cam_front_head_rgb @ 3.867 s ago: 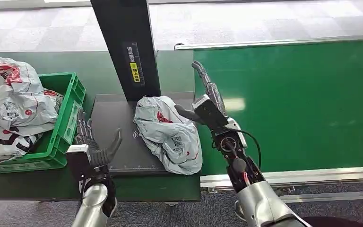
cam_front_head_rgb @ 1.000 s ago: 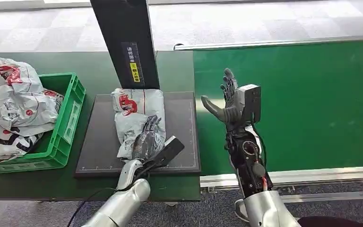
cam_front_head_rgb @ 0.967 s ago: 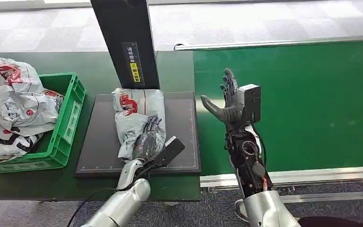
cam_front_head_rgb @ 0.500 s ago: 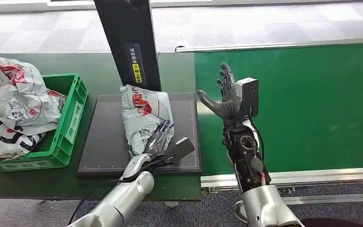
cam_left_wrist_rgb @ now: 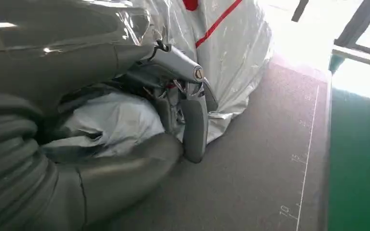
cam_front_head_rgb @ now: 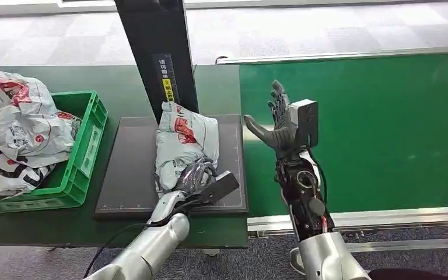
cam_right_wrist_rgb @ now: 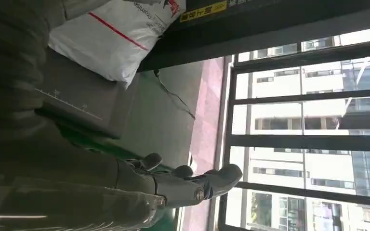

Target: Moved the parcel from conveyor to table for the left to box.

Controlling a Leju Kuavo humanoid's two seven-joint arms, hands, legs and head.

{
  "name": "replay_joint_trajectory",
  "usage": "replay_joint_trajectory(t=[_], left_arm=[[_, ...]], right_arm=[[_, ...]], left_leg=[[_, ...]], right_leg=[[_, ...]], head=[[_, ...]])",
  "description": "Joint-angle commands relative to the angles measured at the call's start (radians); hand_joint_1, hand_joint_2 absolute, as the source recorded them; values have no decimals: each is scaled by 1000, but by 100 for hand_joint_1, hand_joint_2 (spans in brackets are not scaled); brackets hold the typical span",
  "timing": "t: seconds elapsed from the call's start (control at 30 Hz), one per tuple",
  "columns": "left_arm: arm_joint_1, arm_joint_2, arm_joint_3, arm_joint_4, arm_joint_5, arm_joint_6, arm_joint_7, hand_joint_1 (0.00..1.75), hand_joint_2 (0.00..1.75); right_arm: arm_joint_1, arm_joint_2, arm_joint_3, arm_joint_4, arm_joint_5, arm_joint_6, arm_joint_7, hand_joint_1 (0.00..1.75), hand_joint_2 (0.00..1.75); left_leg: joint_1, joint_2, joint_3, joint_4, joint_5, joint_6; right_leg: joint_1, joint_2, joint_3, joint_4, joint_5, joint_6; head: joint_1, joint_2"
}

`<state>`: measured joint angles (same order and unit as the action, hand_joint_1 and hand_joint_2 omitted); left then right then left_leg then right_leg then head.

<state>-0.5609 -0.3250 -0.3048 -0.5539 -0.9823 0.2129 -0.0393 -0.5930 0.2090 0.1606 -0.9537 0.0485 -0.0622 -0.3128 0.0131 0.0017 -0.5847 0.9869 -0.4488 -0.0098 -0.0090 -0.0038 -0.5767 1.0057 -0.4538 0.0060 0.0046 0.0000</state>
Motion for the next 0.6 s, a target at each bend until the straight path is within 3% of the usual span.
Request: replay_joint_trajectory(t=[0.03, 0.13, 0.6], left_arm=[[69, 31, 63, 9, 8, 27, -9, 175, 175], [79, 29, 101, -32, 48, 87, -56, 175, 175], [76, 34, 102, -33, 48, 86, -56, 175, 175]], right_arm=[[37, -1, -24, -36, 7, 12, 7, 0, 175], [38, -1, -24, -43, 7, 15, 7, 0, 175], [38, -2, -24, -44, 7, 15, 7, 0, 175]], left_leg=[[-1, 2, 2, -3, 0, 1], [-1, 3, 1, -2, 0, 0], [0, 2, -1, -1, 0, 0]], right_leg=[[0, 3, 1, -3, 1, 0], [-1, 3, 0, -2, 1, 0], [0, 2, -1, -1, 0, 0]], head=[[0, 0], [0, 0], [0, 0]])
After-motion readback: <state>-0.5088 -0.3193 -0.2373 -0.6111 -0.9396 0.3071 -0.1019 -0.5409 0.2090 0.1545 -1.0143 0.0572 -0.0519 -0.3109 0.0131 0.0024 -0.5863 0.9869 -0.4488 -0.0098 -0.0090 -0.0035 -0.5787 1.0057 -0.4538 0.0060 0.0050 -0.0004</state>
